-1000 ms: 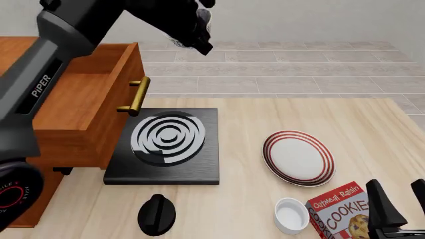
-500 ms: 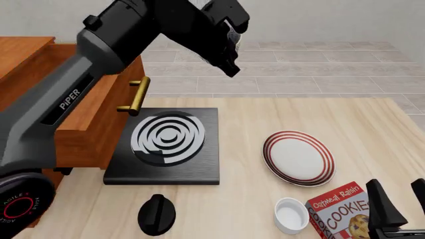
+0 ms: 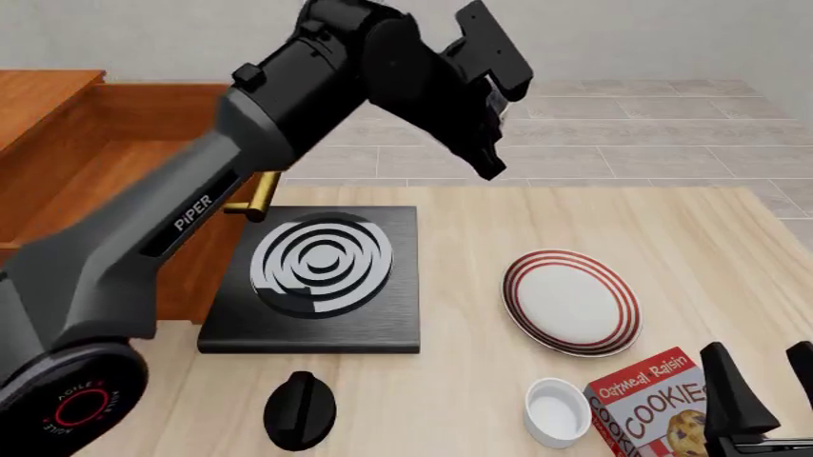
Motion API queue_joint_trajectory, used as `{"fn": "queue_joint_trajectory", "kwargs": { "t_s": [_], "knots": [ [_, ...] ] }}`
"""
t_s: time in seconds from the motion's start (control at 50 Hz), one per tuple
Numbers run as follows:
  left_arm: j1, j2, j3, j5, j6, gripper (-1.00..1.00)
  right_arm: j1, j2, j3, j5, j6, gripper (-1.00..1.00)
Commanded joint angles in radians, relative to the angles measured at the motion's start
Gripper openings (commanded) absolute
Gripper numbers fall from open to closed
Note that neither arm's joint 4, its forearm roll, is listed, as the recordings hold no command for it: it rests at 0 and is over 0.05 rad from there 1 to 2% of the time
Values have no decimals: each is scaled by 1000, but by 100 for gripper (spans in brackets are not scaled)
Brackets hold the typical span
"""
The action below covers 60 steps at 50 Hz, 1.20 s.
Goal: Pick the akita bowl in the top layer of the wooden cabinet and place it on the plate.
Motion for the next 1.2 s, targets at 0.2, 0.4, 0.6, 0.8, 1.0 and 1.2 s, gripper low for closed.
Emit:
{"fn": "queue_joint_trajectory", "kwargs": {
  "t_s": [0.2,0.4,0.6,0.8,1.0,1.2],
  "knots": [
    [-60,53,-38,-20,1,-100,1,0,0,-1,2,100],
    [-70,86,-31,-52,-1,-100,-1,0,-1,-1,8,100],
    [-83,104,4,-99,-3,-100,2,0,0,-2,10,100],
    [-78,150,-1,-135,-16,-100,0,0,0,-2,13,100],
    [-143,117,91,-200,-28,-100,-2,0,-1,0,12,100],
    [-187,118,127,-222,-35,-100,-5,0,-2,-1,13,100]
  ]
}}
